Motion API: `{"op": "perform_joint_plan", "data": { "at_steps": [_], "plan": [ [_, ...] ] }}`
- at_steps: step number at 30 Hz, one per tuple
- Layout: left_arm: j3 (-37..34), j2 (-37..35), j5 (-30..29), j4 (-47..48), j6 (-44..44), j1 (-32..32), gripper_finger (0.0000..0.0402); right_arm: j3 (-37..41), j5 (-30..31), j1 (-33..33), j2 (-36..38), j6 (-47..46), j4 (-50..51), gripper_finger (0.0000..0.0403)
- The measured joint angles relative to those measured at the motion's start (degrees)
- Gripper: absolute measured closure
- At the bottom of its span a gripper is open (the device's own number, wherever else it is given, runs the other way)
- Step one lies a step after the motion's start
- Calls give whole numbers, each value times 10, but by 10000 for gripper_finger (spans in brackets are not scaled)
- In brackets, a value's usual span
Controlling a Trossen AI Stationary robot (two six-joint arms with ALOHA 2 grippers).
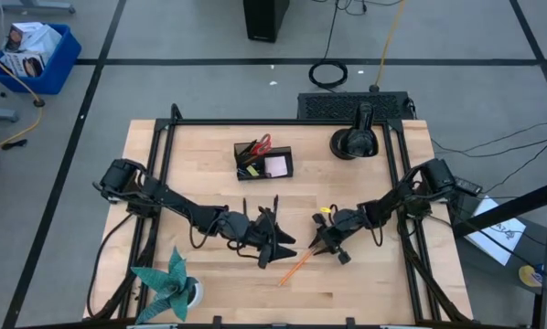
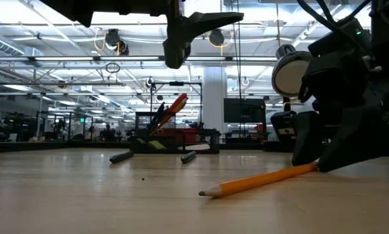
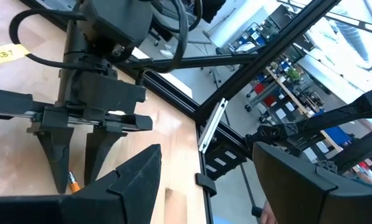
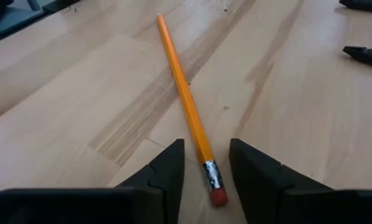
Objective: Pick and place office supplies into organizer
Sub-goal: Put the orange pencil into the black desk organizer
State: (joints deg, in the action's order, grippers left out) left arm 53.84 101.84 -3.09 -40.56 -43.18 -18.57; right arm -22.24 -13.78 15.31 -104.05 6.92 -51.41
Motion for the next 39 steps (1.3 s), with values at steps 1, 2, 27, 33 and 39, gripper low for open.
{"op": "perform_joint_plan", "data": {
  "at_steps": [1,2,27,33,39],
  "plan": [
    [0,0,0,0,0,0,144,0,0,0,0,0,2,286],
    [0,0,0,0,0,-1,144,0,0,0,0,0,5,294],
    [0,0,87,1,-127,18,144,2,60,32,101,19,60,396],
    [0,0,137,19,-220,25,144,2,81,55,155,37,81,401],
    [0,0,179,75,-329,52,144,2,97,76,166,45,87,401]
  ]
}}
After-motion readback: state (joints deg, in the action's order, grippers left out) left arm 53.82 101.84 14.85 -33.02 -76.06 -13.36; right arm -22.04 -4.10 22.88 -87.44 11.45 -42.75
